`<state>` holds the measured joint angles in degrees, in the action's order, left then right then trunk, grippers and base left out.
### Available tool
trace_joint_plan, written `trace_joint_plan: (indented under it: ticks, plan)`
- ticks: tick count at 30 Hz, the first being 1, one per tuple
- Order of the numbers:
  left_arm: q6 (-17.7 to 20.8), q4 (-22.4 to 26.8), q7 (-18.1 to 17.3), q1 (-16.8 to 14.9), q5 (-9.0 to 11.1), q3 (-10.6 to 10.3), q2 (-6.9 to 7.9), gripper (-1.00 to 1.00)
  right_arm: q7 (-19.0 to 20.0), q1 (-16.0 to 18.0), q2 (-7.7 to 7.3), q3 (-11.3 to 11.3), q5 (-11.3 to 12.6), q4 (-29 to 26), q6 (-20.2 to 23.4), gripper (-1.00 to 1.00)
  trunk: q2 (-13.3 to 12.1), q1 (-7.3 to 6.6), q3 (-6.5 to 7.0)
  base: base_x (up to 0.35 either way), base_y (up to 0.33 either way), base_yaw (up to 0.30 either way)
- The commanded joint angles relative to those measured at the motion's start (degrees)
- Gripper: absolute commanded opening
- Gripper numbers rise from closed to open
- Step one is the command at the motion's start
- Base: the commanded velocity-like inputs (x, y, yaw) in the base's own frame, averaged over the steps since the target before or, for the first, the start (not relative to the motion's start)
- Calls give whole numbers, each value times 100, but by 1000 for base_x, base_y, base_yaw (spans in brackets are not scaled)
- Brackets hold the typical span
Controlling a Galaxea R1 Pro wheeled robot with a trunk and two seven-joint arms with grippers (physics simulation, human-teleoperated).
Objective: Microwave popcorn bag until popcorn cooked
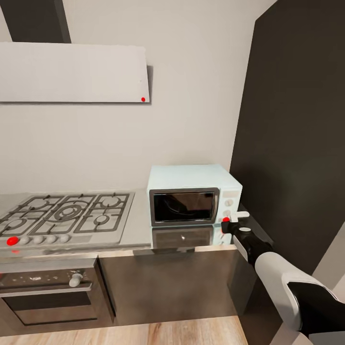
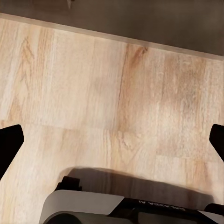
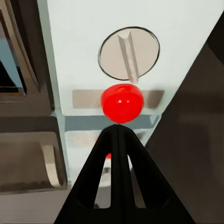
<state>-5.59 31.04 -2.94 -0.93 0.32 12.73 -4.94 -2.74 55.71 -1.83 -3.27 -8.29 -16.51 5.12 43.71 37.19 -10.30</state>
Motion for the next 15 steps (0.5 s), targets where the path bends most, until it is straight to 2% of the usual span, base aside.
trace_joint_plan:
  ticks: [1,6,10,15]
  plan:
    - [-12,-1,-31,-4,3,36,-7,100,1,2,5,-34,-59,-10,33,-100,7,1,-9,4,0,0]
    - [-12,-2,-31,-5,3,36,-7,100,1,1,8,-30,-59,-10,33,-100,7,1,-9,6,0,0]
    - [-12,-1,-31,-5,10,36,-7,100,1,1,3,-32,-59,-10,33,-100,7,1,-9,142,0,0]
    - [-12,-1,-31,-4,12,36,-7,100,1,1,-1,-32,-59,-10,33,-100,7,1,-9,31,0,0]
